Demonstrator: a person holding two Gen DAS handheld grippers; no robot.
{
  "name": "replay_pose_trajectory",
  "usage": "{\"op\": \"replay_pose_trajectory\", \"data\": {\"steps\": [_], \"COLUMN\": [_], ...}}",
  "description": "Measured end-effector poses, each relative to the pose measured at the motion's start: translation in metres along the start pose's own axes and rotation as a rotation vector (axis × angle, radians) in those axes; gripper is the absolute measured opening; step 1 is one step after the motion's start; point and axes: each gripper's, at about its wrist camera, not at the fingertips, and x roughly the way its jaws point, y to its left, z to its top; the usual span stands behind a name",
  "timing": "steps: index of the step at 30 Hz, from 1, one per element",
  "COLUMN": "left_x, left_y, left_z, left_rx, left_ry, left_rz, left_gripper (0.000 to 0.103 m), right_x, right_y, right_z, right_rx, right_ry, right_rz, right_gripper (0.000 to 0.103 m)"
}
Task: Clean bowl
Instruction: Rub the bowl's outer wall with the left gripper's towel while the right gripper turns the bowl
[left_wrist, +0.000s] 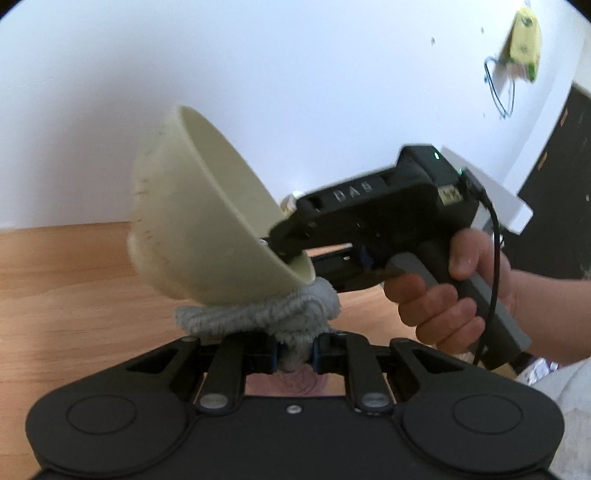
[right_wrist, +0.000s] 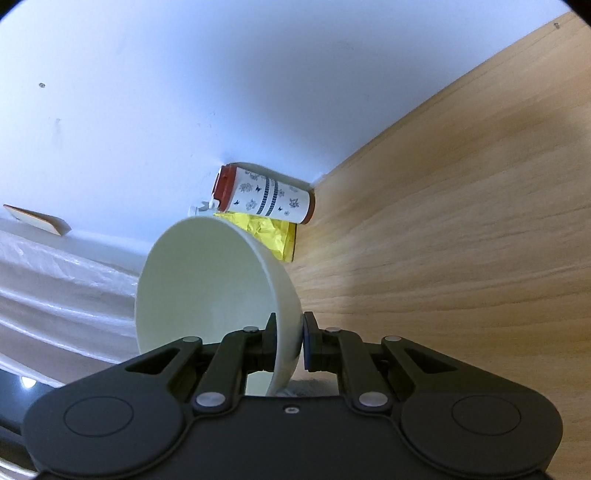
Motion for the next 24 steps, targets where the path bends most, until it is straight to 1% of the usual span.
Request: {"op": "replay_pose_trajectory", "data": {"steps": [3,4,7,13,18,24], "left_x": [-0.005,-0.008,-0.015,-0.026,-0.012,0.007], "left_y": [0.002,0.006,0.014,0.035,0.038,0.043], "left_z": [0.0,-0.002,-0.004,-0.003,-0.002,-0.007], "left_rx": [-0.02,-0.036,-0.07,-0.045,-0.056,-0.092], "left_ry": [-0.002,-0.007,-0.008,0.013,0.012,0.022], "left_rz": [0.014,0.029,0.041,0.044,0.038,0.008], "left_gripper": [0.015,0.015,0.015,0.015,0.015,0.015], "right_x": [-0.003,-0.004,-0.006,-0.009,-0.01,-0.004], "right_y": [0.001,0.001,0.0,0.003,0.004,0.007], "right_z": [0.002,0.003,0.004,0.002,0.004,0.003], "right_rx": [-0.021,-0.023,-0.026,-0.051,-0.062,-0.073], "right_ry": [-0.002,-0.005,-0.009,0.009,0.014,0.03], "right_rz": [-0.009,-0.008,-0.007,-0.004,-0.023,-0.011], "right_gripper": [0.014,0.014,0.014,0.014,0.014,0.014]}}
